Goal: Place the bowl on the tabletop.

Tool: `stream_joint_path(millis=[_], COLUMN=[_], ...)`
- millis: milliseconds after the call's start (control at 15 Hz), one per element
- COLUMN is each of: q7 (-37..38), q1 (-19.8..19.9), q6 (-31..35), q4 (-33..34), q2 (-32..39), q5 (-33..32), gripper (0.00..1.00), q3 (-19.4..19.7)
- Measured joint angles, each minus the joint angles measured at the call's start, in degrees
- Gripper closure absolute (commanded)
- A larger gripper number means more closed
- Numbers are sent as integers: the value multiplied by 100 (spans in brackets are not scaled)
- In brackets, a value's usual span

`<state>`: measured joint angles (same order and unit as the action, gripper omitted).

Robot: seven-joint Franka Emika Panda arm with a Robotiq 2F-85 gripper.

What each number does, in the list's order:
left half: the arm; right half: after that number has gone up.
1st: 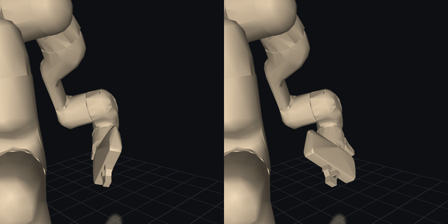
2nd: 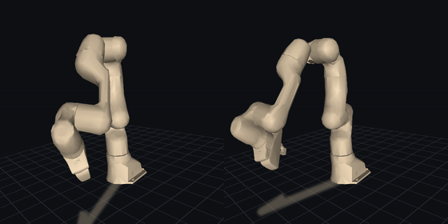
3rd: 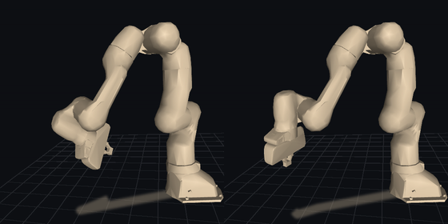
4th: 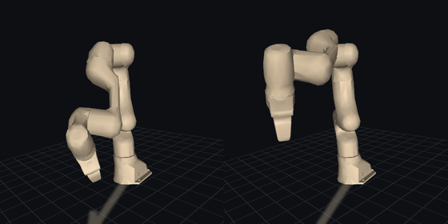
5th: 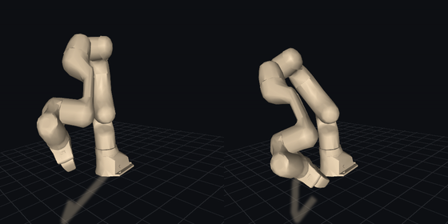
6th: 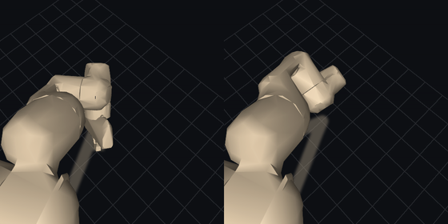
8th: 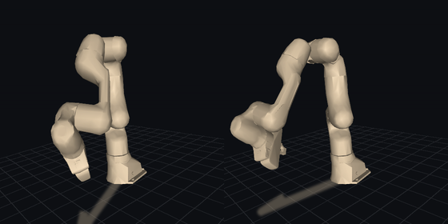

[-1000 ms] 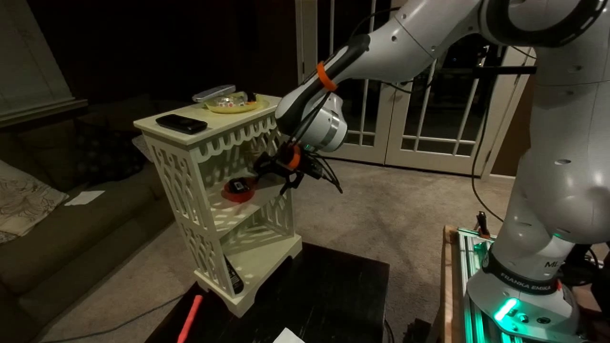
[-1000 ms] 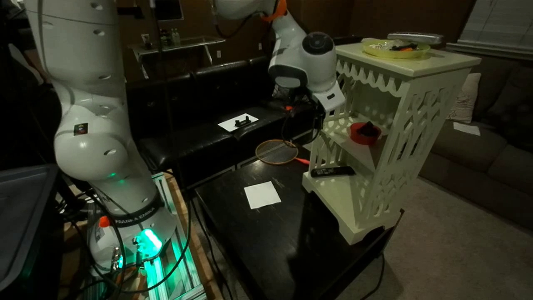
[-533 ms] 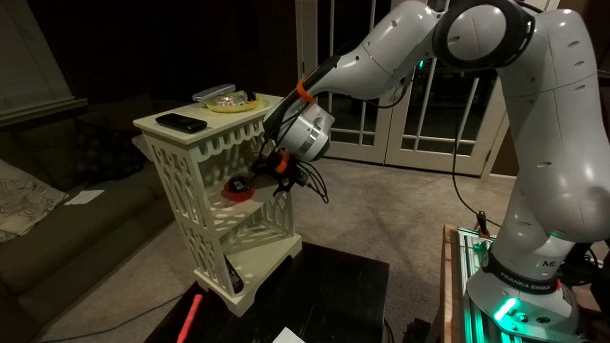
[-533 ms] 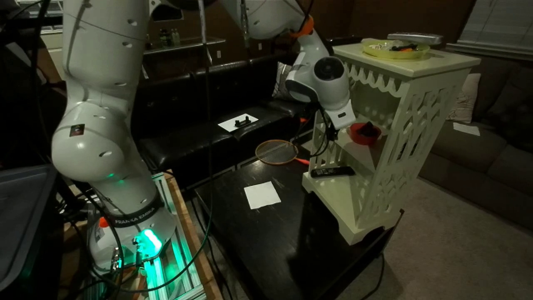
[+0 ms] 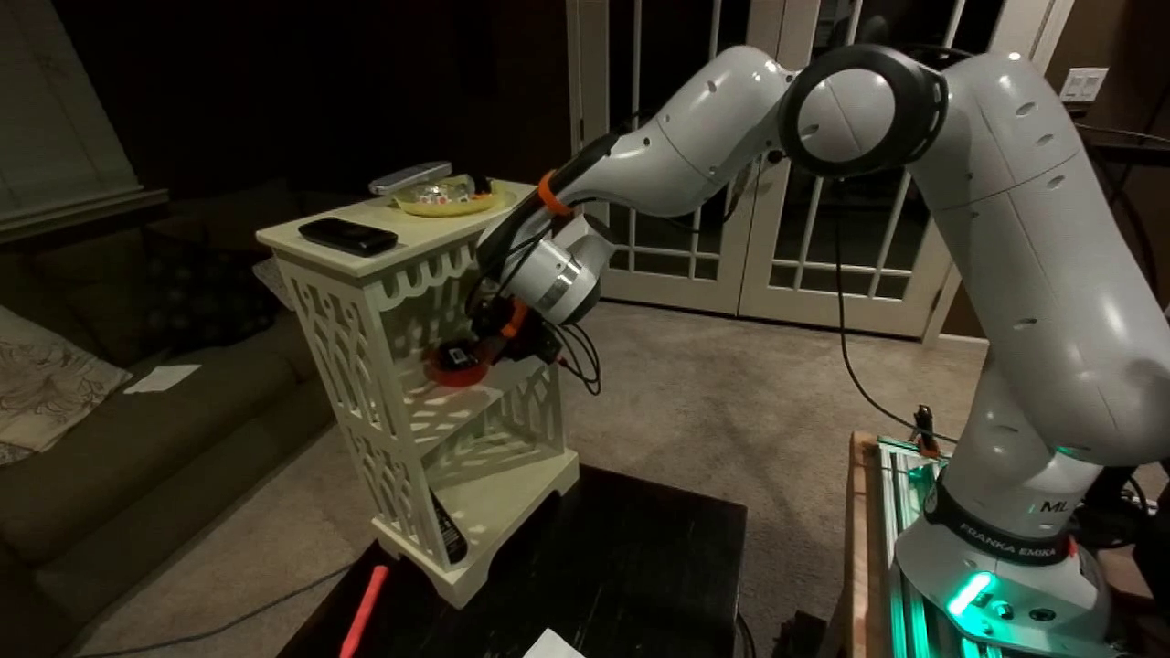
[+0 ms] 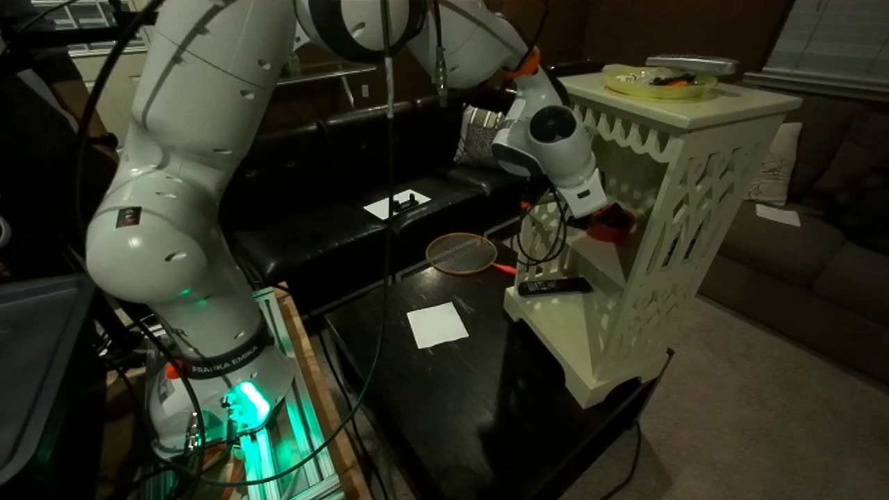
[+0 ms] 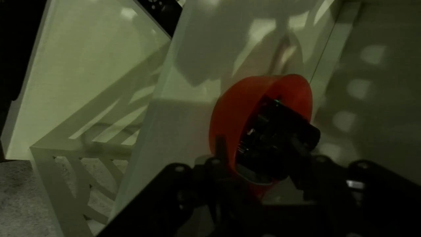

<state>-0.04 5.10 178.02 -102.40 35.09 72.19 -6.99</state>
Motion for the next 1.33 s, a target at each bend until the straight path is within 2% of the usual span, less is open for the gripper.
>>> stream_joint_path(millis=[133,200,533,933,1133,1333], q7=[-33,-41,-51,-54,-54,42], q1=[-1,-1,1,-16,-110,-296], q6=[205,285,488,514,492,364], q4=[199,273,411,401,190,-351], q2=[189,275,575,581,420,54], q5=[0,0,-23,-61,-142,-457], gripper=[96,99,99,99,99,99], q3=[-72,-95,-99,-47,135,449])
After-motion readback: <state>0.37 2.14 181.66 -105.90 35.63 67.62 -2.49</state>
